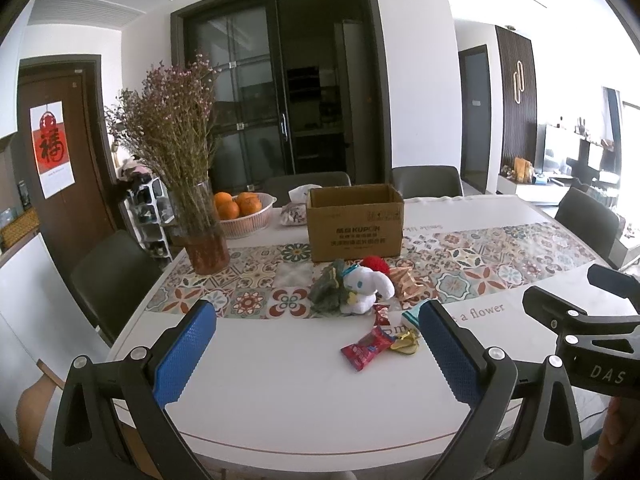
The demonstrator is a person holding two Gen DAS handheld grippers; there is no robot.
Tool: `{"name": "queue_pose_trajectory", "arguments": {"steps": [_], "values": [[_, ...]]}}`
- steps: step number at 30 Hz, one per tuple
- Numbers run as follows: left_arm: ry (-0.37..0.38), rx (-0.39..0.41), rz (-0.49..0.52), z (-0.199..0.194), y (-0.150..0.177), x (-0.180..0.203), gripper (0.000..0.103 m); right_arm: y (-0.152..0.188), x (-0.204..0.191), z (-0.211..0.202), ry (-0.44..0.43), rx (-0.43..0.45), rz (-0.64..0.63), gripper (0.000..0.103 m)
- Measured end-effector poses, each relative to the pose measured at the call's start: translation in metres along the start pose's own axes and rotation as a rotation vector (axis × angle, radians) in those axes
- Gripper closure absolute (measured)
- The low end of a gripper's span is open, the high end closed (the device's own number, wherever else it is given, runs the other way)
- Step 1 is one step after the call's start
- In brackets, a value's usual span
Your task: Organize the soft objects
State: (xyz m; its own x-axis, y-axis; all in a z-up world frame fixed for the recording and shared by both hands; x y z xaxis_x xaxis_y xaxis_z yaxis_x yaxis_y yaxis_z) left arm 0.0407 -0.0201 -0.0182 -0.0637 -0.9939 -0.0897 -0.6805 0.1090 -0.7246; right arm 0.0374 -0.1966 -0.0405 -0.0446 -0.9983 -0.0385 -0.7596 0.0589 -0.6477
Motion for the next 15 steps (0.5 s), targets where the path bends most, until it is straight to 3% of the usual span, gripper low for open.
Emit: {"name": "queue_pose_trajectory", "arguments": {"steps": [15], "values": [[0.023,-0.003,-0.003,0.0014,0.0009,-0.0007,0.000,-0.0017,0.0007,0.0007,-0.002,0.001,0.000,0.001]]}}
Point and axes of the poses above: each gripper's, at about its wrist camera, not at the fingertips, and z roughly the way its jaws point, x to its right, y to its underside, the point moved 5 cm from there along z, roughly the way its jaws point, and after that the axes turned 15 degrees about -x, right-handed, at the moved point
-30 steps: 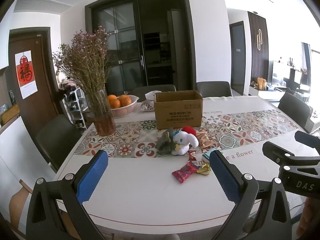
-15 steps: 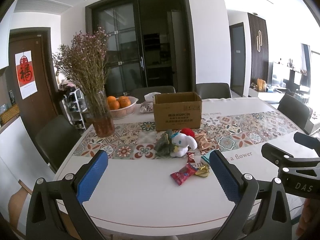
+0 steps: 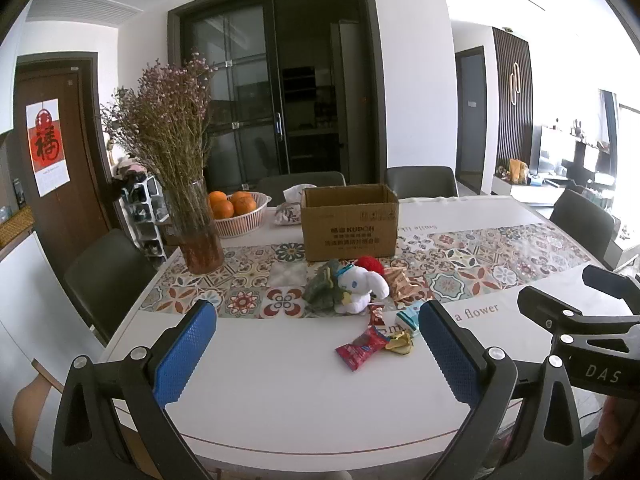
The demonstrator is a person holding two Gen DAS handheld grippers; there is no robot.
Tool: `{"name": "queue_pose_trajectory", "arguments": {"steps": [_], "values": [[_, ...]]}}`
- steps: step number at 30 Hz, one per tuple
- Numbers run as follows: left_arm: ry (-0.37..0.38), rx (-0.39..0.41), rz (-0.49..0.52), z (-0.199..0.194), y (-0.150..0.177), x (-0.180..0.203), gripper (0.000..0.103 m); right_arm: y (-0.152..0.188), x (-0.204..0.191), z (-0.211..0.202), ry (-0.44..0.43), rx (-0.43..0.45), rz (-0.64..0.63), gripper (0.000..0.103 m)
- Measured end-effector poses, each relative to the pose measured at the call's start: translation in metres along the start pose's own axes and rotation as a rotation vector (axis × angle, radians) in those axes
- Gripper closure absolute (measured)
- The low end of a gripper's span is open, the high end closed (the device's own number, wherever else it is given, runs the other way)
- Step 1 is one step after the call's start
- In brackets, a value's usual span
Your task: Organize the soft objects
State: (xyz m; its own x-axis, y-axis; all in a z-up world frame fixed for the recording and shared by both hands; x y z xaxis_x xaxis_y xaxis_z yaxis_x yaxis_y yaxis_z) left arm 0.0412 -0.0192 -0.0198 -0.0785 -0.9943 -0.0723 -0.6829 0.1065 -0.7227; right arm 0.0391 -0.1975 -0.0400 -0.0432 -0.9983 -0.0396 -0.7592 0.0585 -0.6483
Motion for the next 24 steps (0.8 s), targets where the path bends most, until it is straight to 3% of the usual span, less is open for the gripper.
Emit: {"name": "queue_pose_trajectory", "arguments": {"steps": [24], "values": [[0.019,-0.008,0.008,0.0017,0.0020,0.0000,0.000,0.0007,0.0008,-0.0013,0.008,-0.003,0.003,0.001]]}}
Point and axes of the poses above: each gripper's, at about its wrist camera, not at the fingertips, and z roughly the way its jaws point, x to its right, y to its underside, the point moved 5 cm from there along z, roughly the way its jaws point, and after that the axes turned 15 degrees about -x, right-handed, at the moved point
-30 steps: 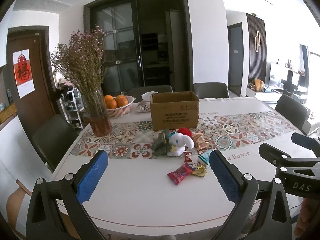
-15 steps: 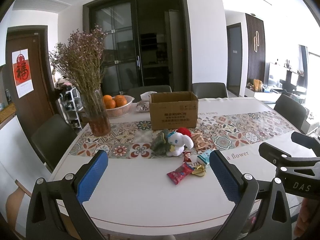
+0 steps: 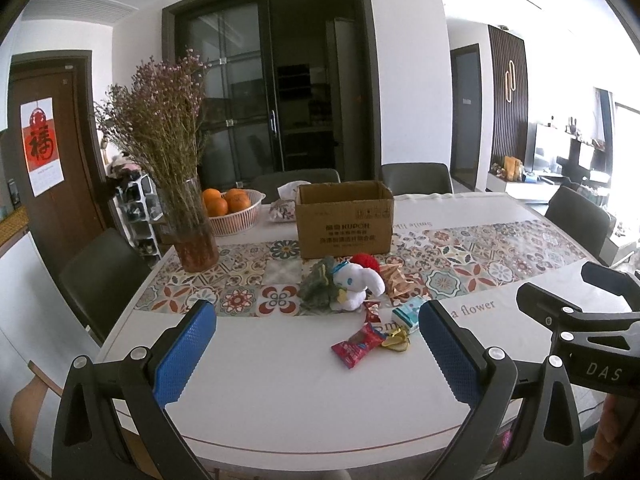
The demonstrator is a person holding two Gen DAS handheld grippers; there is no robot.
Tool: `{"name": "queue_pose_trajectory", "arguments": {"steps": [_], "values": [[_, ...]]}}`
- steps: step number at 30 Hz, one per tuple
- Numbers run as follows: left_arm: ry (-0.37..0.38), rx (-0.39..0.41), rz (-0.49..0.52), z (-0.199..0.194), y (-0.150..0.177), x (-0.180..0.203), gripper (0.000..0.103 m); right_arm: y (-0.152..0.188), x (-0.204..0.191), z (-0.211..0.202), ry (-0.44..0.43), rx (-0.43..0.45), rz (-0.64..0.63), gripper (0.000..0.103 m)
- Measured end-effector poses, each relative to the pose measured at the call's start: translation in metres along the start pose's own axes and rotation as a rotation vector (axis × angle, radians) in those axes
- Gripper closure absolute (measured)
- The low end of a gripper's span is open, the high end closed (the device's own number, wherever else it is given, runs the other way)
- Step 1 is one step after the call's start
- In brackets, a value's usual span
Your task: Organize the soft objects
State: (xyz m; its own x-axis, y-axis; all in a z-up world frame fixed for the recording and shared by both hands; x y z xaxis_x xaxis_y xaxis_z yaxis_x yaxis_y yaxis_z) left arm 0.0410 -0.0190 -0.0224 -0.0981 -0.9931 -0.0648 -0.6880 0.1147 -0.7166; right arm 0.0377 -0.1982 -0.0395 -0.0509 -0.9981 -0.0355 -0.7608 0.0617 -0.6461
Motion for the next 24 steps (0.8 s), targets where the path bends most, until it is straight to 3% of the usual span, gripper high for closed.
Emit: {"name": "queue_pose_trajectory", "arguments": {"steps": [14,24], "values": [[0.013,-0.038,0.023,0.019,-0.004,0.002,0.000,-0.004,-0.002,0.017,-0.001,-0.040,0.007,0.001],[0.022,-0.127,0.086,0.062,-0.004,0.006,0.000,-0.007,-0.001,0.063,-0.017,-0.143,0.031,0.001]]}}
Point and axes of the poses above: each gripper's, at about its wrist camera, not at the fingertips, and z roughly the way its jaws point, x to its right, y to its underside, the point moved 5 cm from there along z, roughly the way its jaws point, and after that the axes turned 15 degrees about -x, right-handed, at the moved point
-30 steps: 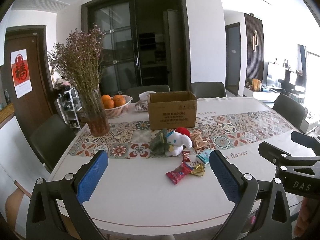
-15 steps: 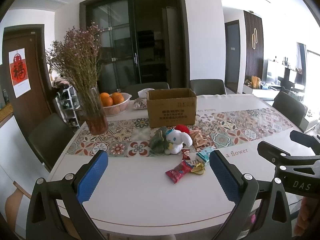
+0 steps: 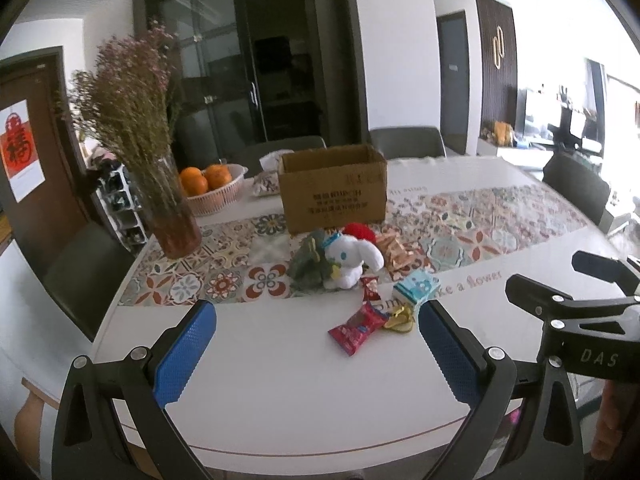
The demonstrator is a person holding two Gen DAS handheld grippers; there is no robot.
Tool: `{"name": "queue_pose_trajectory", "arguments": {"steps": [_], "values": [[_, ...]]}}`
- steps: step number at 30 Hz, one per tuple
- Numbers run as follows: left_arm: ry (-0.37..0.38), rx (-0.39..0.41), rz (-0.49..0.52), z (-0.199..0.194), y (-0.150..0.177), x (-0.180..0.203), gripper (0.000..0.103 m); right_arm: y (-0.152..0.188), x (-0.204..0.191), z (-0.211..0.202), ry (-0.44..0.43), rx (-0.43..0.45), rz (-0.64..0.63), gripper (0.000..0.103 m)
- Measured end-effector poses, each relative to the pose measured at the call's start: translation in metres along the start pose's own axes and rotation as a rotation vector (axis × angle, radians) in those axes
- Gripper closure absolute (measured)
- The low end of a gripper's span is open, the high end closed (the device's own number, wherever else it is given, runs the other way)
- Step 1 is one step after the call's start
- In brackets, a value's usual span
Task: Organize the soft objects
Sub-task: 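Grasp the red snack packet with the left tool while the right tool grasps the blue tissue pack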
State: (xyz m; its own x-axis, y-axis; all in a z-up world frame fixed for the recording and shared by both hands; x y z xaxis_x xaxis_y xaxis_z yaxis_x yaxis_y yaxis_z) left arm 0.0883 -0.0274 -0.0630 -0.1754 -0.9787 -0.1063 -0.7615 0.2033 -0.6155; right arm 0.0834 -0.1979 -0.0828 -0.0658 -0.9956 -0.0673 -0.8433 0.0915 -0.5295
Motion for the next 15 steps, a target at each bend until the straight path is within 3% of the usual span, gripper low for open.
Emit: {"name": "queue_pose_trajectory", "arguments": {"steps": [15], "values": [[0.011,-0.149,0.176,0.090,-0.019,0.014,0.000,-0.025,0.001,0.088,0.036,-0.200,-0.018,0.001]]}}
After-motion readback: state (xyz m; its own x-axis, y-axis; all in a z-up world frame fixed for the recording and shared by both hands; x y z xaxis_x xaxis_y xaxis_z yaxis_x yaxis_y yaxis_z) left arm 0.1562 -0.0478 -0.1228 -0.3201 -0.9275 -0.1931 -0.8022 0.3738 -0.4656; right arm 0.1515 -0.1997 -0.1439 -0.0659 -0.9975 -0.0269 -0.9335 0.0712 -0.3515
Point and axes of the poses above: each gripper's, at about its wrist camera, not at the fingertips, and z roughly the way its jaws point, x to its right, y to its underside, the point moved 5 cm from there along z, roughly the way its jaws point, and after that the axes turned 15 degrees about -x, right-handed, at the moved point
